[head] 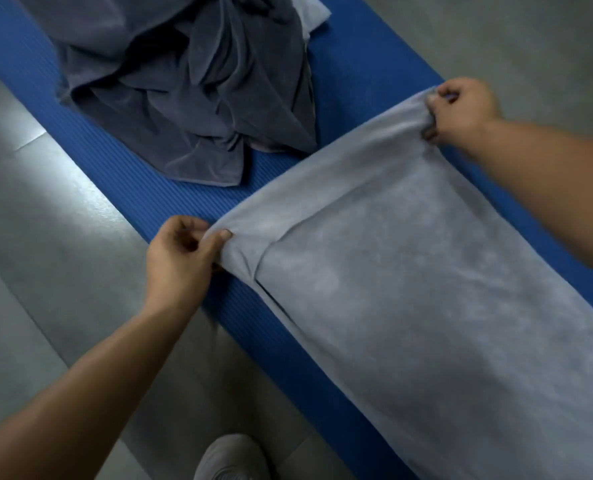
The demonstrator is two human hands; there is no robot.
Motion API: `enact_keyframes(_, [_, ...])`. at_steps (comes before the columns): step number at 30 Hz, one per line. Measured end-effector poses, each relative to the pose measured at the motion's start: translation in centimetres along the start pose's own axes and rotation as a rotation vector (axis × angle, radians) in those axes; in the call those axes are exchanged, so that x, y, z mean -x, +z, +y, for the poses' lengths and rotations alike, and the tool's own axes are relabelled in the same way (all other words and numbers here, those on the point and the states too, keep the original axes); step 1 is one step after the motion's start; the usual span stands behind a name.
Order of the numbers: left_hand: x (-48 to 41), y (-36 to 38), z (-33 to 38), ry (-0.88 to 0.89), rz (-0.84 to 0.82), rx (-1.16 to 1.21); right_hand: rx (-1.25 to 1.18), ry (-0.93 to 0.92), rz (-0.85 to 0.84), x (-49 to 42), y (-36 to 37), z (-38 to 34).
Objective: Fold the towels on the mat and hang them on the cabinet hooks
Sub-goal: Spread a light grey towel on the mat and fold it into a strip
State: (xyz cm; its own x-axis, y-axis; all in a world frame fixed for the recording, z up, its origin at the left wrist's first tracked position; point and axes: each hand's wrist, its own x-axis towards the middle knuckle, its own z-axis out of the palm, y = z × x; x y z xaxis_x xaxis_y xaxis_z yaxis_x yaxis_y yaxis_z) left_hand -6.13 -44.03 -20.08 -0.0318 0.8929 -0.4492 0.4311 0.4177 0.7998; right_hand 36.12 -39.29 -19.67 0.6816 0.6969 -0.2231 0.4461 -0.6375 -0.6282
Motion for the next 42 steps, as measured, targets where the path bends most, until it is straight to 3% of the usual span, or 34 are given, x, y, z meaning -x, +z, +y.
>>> enact_keyframes(6, [-1.6,-0.9,0.7,-0.114,-0.117,-0.146,-0.032,0.013,-0.04,-0.6,1.4,-2.0])
enact_keyframes(9, [-0.9,-1.6,1.1,-0.088,-0.145,-0.118,-0.071,-0.026,0.056,0.2,-0.1,-1.2])
enact_keyframes(12, [0.3,-2.5,1.8,0.0,-0.242,-0.119,-0.122,0.022,0.042,2.5,-3.3,-0.9])
enact_keyframes(14, [1.9,-3.0,2.3,0.233,-0.352,-0.258,-0.238,0.121,0.019,4.4,-5.9,0.3])
enact_keyframes(17, [6.1,-2.7,3.4,0.784,-0.653,-0.581,-0.323,0.143,0.003,7.8,-9.8,3.2])
enact_keyframes(19, [9.7,-1.2,4.5,0.972,-0.898,-0.667,-0.265,0.111,0.046,10.2,-12.3,5.8])
enact_keyframes(21, [13.0,1.5,5.6,1.058,-1.042,-0.697,-0.213,0.105,0.079,12.6,-14.7,8.9])
enact_keyframes(25, [21.3,10.0,6.2,1.0,-1.157,-0.663,-0.385,0.169,0.104,17.0,-20.2,15.9])
enact_keyframes(30, [34.4,20.7,0.2,0.97,-1.23,-0.606,-0.49,0.22,0.125,23.5,-26.9,26.0])
enact_keyframes(34, [44.0,26.1,-6.0,0.988,-1.214,-0.513,-0.501,0.268,0.22,27.9,-31.5,35.6])
enact_keyframes(38, [51.2,29.4,-11.9,0.838,-1.175,-0.427,-0.419,0.342,0.311,32.5,-34.8,44.2])
enact_keyframes(42, [56.2,31.4,-15.2,0.764,-1.075,-0.448,-0.506,0.462,0.317,36.0,-35.7,50.5])
